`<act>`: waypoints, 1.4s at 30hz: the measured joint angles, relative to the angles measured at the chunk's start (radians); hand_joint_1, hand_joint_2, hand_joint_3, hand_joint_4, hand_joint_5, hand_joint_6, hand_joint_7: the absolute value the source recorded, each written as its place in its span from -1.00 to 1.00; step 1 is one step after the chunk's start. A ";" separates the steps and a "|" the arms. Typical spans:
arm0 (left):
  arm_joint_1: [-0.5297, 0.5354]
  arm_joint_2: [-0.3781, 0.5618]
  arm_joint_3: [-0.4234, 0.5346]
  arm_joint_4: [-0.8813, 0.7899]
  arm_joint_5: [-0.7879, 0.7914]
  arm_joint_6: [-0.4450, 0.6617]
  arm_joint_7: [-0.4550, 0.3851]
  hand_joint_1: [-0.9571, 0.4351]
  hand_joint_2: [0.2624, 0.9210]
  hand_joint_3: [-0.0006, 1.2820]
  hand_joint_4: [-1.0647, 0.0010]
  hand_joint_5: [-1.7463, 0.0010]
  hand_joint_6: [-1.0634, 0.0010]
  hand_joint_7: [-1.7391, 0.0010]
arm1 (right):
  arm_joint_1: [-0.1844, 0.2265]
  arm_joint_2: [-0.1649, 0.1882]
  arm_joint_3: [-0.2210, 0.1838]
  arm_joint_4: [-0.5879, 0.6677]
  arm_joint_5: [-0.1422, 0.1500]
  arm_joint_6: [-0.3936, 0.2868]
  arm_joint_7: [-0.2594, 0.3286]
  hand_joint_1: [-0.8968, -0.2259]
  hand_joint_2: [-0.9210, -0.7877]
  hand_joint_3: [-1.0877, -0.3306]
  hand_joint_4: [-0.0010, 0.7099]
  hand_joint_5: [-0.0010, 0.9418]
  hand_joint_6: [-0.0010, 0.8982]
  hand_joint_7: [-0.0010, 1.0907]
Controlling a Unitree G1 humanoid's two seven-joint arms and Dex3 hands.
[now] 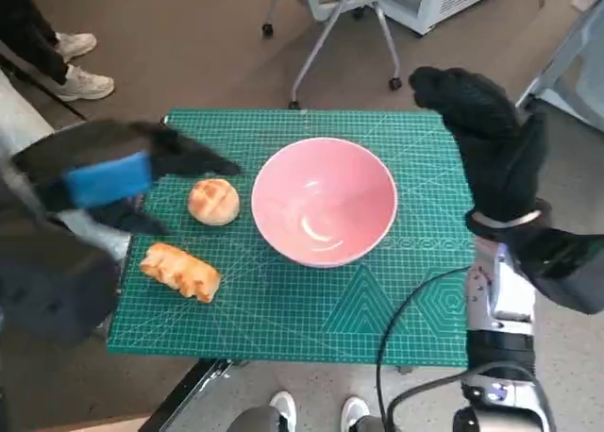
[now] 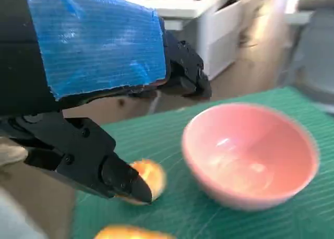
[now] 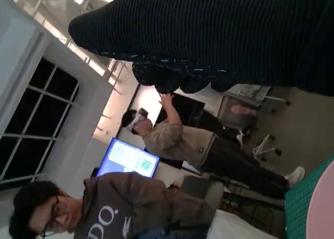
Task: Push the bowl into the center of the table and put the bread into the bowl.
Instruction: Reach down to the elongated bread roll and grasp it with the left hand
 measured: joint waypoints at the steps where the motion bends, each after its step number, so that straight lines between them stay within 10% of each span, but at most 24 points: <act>1: 0.020 0.010 0.012 -0.009 0.000 -0.009 0.000 -0.25 0.22 -0.99 0.83 1.00 0.58 0.99 | 0.000 0.002 0.002 0.000 0.001 0.005 0.000 -0.35 -1.00 -0.22 -0.55 -0.99 -1.00 -0.07; 20: 0.224 0.073 0.103 -0.119 -0.030 0.108 -0.010 -0.05 0.22 -1.00 0.84 1.00 0.61 1.00 | -0.018 0.010 0.006 0.031 0.027 0.028 0.025 -0.37 -1.00 -0.20 -0.55 -0.99 -1.00 -0.10; 42: 0.237 -0.059 -0.191 0.155 0.133 0.022 0.145 0.01 0.20 -0.99 0.74 0.99 0.54 0.99 | -0.025 0.006 0.005 0.037 0.037 0.028 0.048 -0.37 -1.00 -0.19 -0.55 -0.99 -1.00 -0.09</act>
